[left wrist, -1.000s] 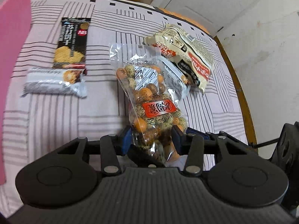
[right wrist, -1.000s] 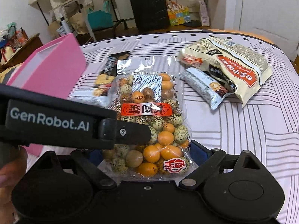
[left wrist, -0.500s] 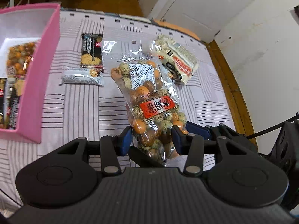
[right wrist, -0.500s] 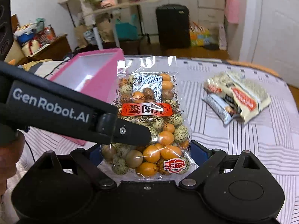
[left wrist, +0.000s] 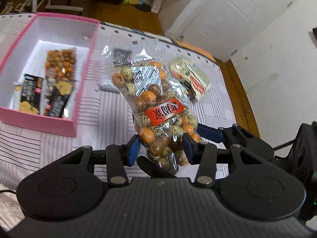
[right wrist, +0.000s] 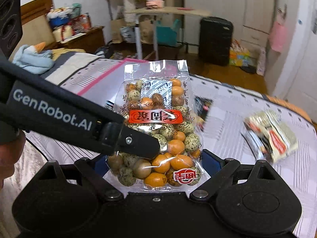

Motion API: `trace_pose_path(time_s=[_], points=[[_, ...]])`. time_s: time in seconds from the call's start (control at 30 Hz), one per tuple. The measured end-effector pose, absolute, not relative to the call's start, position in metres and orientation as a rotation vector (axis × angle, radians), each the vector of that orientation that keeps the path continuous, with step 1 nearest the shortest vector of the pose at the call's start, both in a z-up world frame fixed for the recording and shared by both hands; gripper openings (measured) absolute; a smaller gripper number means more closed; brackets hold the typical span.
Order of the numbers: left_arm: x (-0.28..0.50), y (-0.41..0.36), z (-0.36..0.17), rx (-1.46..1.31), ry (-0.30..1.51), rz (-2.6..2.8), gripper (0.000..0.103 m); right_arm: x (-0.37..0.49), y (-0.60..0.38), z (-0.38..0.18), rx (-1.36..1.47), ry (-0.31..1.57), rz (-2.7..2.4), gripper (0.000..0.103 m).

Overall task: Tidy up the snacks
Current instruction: 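Carry the peanut bag with the left gripper into the pink box, release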

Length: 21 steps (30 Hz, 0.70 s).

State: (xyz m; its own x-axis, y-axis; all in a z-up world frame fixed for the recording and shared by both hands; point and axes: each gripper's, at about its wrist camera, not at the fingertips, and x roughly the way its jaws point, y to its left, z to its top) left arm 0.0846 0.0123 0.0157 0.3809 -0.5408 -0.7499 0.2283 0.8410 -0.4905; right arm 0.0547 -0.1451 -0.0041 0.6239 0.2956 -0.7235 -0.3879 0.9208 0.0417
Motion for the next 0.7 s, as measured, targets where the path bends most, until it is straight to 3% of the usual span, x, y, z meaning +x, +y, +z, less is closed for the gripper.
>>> trace_pose_path(time_s=[0.27, 0.7], points=[[0.114, 0.079, 0.024, -0.382, 0.966, -0.405, 0.046, 0.115, -0.099, -0.008, -0.216, 0.685, 0.576, 0.096], [0.195, 0.163, -0.043, -0.466, 0.999, -0.266, 0.046, 0.208, -0.036, -0.07, -0.064, 0.869, 0.649, 0.096]])
